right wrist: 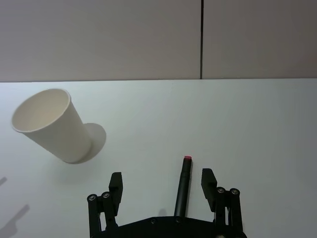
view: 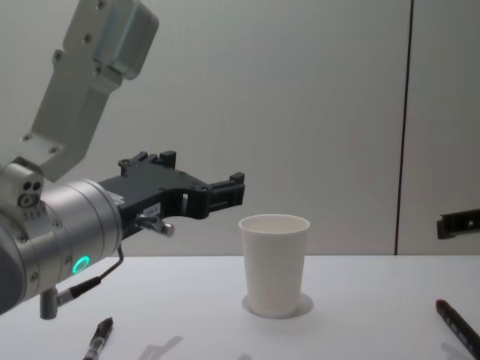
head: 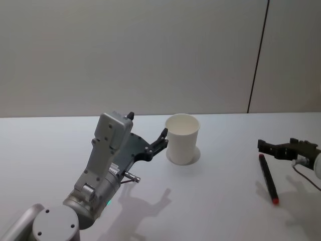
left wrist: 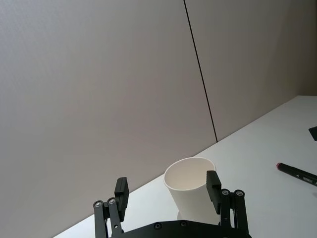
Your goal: Place the pen into the pen holder.
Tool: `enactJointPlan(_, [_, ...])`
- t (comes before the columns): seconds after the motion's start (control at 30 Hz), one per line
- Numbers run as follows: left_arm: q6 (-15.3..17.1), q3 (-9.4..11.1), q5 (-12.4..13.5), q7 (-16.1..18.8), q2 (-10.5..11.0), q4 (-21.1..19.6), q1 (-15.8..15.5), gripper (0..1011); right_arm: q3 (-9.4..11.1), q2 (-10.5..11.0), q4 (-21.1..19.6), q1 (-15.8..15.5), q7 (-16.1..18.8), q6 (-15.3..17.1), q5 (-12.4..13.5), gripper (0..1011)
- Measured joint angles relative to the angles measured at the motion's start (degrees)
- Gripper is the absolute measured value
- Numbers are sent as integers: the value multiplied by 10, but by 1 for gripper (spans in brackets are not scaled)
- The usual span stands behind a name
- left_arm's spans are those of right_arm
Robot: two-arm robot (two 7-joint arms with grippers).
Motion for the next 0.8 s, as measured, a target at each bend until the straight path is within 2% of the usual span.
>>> enactJointPlan(0.33, [0,0,0,0,0,0,0,1000,0,-15,49,33,-21,36,-2,1002])
enactJointPlan(0.8, [0,0,0,0,0,0,0,1000,-2,-35,117,73,-39,61,-7,1002])
